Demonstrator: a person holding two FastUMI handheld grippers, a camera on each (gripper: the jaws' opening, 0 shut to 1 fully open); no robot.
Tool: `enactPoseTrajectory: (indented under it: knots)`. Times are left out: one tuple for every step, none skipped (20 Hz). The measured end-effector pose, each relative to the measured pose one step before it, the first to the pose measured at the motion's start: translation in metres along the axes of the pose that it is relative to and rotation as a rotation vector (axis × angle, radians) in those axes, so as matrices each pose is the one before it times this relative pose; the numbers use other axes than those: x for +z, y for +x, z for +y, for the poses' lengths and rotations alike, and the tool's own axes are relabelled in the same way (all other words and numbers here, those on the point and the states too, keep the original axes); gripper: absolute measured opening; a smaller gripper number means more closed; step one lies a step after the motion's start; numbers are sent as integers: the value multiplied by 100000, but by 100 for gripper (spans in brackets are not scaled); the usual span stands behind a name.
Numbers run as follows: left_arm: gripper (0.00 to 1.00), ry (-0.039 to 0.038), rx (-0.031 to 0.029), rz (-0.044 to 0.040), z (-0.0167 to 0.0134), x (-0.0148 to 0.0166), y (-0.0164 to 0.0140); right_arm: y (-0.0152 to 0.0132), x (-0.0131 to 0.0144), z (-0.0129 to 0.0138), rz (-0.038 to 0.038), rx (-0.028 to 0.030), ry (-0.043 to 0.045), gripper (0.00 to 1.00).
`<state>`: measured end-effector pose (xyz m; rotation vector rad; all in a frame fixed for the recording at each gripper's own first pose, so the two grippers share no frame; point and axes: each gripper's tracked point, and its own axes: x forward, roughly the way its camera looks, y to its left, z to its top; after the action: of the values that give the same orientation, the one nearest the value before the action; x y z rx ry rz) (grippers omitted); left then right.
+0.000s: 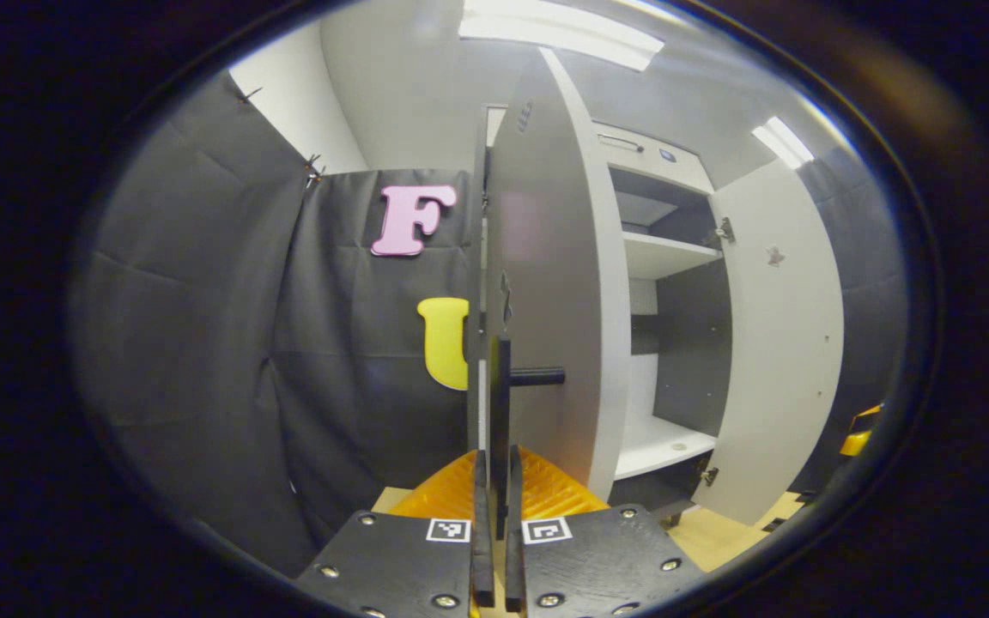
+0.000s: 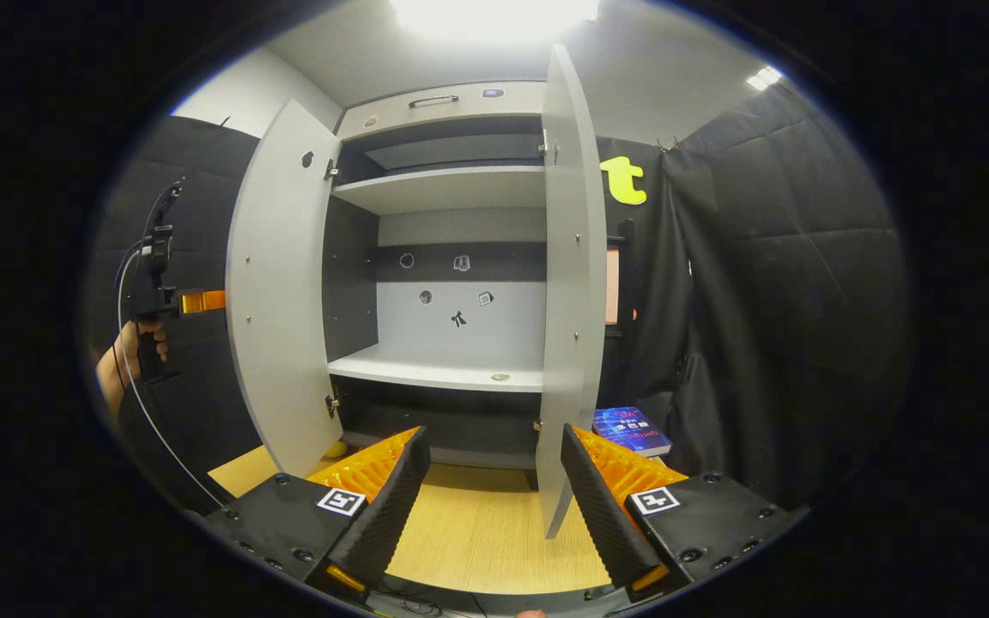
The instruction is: Open the right door of the double-door shoe cabinet with the right hand, and open the left door with the left hand.
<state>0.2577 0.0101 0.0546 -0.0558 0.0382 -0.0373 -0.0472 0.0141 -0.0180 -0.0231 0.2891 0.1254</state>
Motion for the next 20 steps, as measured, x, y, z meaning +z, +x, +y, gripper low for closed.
enactPoseTrajectory:
  knots:
    - [2,-717,-1116,575,36,-805,553,-12,29,4,-142,-28,42,96]
    - [2,-6065,-2952,68,-1226,201,-221,58,133,50,-153,201,114,96]
    - [2,-3754,-1384,98,-1288,249,-207,197,31,52,-56,208,77,96]
    - [4,1591,1104,-198,-474,132,-304,79,166,56,-268,-76,31,96]
    - [3,2543,1139,-403,400,-121,-202,122,200,225,-491,65,53,96]
    - [4,2495,1226,-513,10,59,-18,45,273,227,-688,102,-71,96]
    - [3,1792,696,-113,-209,-63,24,-11,218,-91,-840,-247,-520,96]
    - [4,2156,1288,-144,-299,196,-344,-19,263,-129,-967,-693,-997,96]
    - [4,2489,1538,-655,-166,168,-73,-86,275,-283,-948,-868,-1018,96]
    - [4,1867,938,-762,-285,287,-213,-53,288,-242,-813,-732,-563,96]
    - [4,1643,1163,-1133,-136,334,99,35,64,-131,-844,-424,28,96]
    - [4,1024,633,-780,-116,284,-209,76,171,-69,-618,-258,266,94]
    - [4,368,672,-230,121,263,-273,112,122,-10,-411,-180,387,96]
    - [4,-118,64,227,-36,48,-126,-10,139,-27,-290,-198,311,93]
    - [4,-319,-68,158,97,-230,214,122,32,4,-517,-184,199,93]
    - [4,92,503,153,174,17,36,80,86,-101,-506,-193,-14,96]
    - [4,227,488,157,-30,87,-4,-28,220,-173,-589,-429,-416,96]
    - [4,-40,523,42,-38,116,-115,-122,334,-211,-787,-787,-957,96]
    - [4,-223,495,107,-41,-220,66,-134,-68,-92,-882,-674,-1114,93]
    - [4,-311,89,566,46,-35,-74,-241,-39,-105,-683,-703,-1035,96]
